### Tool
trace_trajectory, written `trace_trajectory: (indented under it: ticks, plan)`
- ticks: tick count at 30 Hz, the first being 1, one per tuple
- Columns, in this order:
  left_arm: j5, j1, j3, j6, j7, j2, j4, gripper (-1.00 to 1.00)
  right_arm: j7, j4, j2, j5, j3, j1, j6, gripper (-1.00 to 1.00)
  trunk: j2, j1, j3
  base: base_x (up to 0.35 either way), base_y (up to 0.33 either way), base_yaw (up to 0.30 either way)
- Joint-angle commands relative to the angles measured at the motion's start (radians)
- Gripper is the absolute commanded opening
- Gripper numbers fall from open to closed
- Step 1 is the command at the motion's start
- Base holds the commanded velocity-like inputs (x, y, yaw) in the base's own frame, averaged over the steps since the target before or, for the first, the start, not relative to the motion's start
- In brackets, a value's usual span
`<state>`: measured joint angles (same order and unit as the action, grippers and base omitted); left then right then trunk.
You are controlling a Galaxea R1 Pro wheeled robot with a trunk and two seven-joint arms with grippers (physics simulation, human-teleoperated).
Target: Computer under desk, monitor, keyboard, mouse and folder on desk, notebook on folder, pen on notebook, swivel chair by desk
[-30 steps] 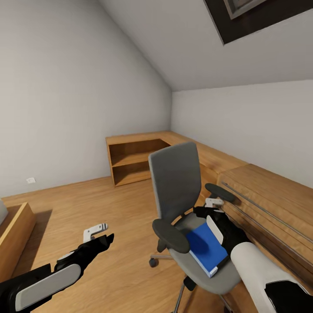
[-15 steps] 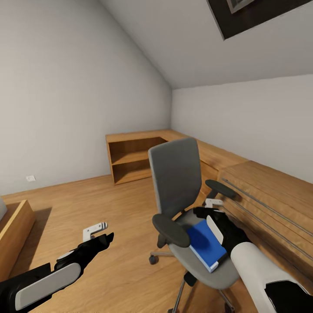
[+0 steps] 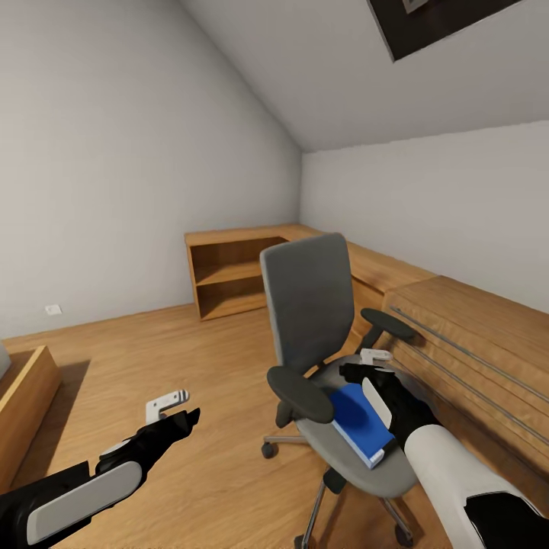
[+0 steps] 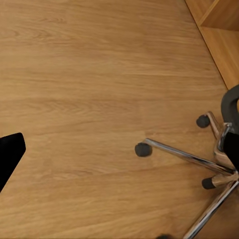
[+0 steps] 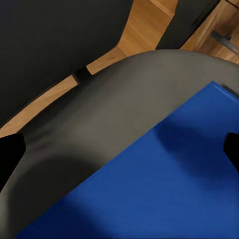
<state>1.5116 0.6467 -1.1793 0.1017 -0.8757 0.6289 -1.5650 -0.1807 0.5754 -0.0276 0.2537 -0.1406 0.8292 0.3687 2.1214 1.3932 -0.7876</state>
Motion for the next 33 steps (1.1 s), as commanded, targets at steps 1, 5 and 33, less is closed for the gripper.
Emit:
trace_trajectory:
  ticks: [1,5,33]
  plan:
    - [0.009,0.002,-0.003,0.01,-0.002,0.001,-0.001,1.0,-0.01,0.002,-0.002,0.01,-0.008,0.001,0.005,1.0,0.001,0.0,-0.001,0.0,0.0,0.0]
    - [0.01,0.002,-0.005,0.01,-0.002,0.002,0.001,1.0,-0.011,0.001,-0.002,0.011,-0.008,0.001,0.006,1.0,0.001,0.0,-0.001,0.0,0.0,0.0]
    - [0.009,0.002,-0.011,0.011,0.004,-0.003,0.003,1.0,-0.059,0.0,0.005,0.012,-0.01,0.001,0.028,1.0,0.008,0.004,-0.004,0.068,0.0,0.0]
